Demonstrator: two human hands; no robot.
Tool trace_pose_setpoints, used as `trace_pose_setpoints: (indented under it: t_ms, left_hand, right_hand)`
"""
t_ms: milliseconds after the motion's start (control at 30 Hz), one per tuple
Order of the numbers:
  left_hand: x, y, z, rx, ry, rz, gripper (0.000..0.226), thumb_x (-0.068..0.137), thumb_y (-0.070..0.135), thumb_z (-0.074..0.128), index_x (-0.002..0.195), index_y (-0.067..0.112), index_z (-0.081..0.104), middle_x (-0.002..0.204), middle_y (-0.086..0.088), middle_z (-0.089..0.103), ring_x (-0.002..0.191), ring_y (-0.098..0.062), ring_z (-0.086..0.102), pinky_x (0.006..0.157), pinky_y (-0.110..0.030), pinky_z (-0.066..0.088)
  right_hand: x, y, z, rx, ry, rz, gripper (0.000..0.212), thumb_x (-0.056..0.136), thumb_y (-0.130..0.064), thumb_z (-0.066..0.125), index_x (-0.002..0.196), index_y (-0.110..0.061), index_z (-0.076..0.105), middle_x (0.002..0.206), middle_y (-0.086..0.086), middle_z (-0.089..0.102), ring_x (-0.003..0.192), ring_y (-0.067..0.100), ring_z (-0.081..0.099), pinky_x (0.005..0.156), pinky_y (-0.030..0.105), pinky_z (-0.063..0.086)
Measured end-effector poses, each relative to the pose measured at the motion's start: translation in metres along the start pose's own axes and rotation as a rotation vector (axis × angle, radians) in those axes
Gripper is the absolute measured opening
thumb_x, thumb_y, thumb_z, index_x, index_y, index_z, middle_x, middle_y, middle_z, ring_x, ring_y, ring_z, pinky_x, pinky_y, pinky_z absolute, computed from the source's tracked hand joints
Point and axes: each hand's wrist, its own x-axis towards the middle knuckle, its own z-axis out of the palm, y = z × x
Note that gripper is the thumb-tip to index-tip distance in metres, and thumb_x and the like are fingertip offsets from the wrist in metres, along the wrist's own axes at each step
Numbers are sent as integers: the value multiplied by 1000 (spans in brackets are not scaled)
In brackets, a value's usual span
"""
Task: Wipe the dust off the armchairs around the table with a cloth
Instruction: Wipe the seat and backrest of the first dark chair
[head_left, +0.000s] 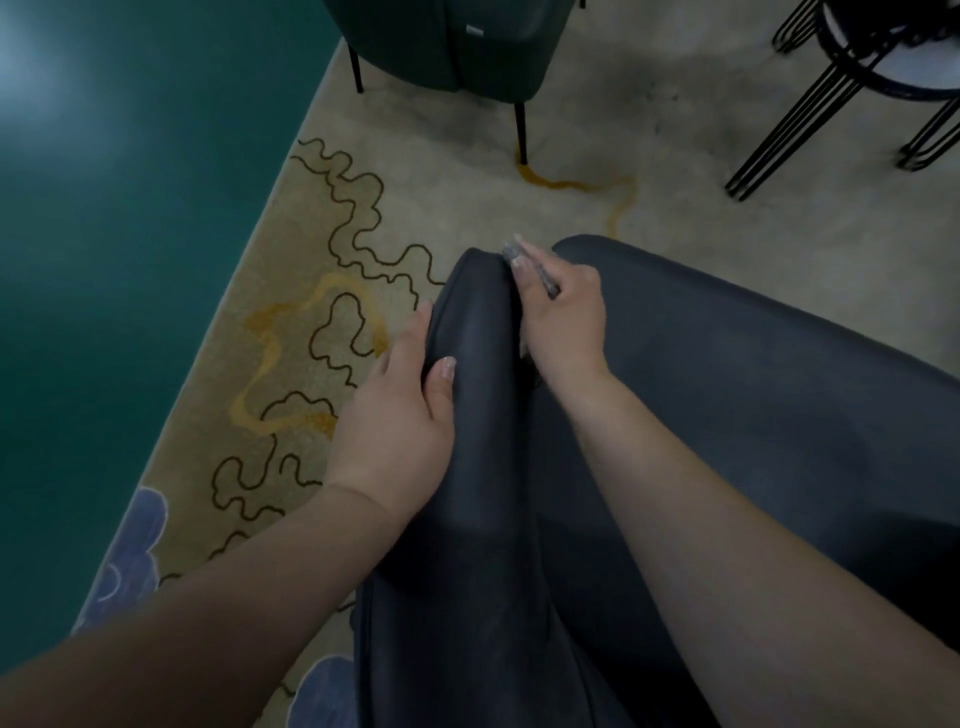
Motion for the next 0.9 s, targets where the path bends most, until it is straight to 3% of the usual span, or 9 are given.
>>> trace_pose_setpoints:
  t_ms: [67,167,333,567,667,767,900]
  left_hand:
    - [0,0,-1,-33,5,-15,51,100,35,35,149,31,24,144,-6,45,128,-24,44,103,-31,33]
    - [-1,1,-3,-102,14,-51,47,102,33,33,148,29,30,138,-7,51,122,-23,50,104,-35,39]
    - [-3,-1,-3,-209,40,-108,43,102,32,34,144,26,39,133,-5,56,118,-15,52,95,-20,35]
    - [-9,-7,-22,-161,-86,-77,46,102,39,29,145,27,36,137,-5,53,121,-20,50,94,-23,35]
    - [-23,-12,-45,-39,-123,-53,48,102,41,29,148,25,32,141,-6,49,125,-23,48,100,-30,39]
    - [-35,-25,-72,193,-180,-1,51,102,42,27,150,24,26,143,-7,46,124,-26,48,97,-37,42]
    - [-39,-51,-107,443,-225,122,53,101,44,25,150,24,24,151,-1,36,133,-29,37,107,-43,34]
  right_hand:
    - [-27,-9,2,-29,-59,-125,28,93,-29,60,120,-30,64,96,-9,40,83,-12,48,87,2,36]
    - [-71,-9,2,-56,-77,-228,33,90,-24,64,122,-29,63,95,-11,33,87,-8,42,90,4,34]
    - [-143,8,-12,-99,-61,-218,39,86,-20,67,123,-31,61,98,-10,36,90,-5,43,89,5,35]
    - [-152,-10,-42,-133,-117,-64,44,82,-17,73,113,-45,57,93,-3,40,82,-10,47,85,0,32]
    - [-146,-28,-51,-193,-82,-15,47,82,-25,73,121,-45,56,99,-6,42,87,-12,49,87,-5,28]
    - [-142,-46,-52,-255,-116,21,46,85,-34,68,129,-42,55,115,-4,50,95,-11,49,91,-1,30]
    - [-141,-66,-39,-298,-107,34,42,90,-37,62,131,-37,55,123,-3,55,100,-5,51,79,-9,29]
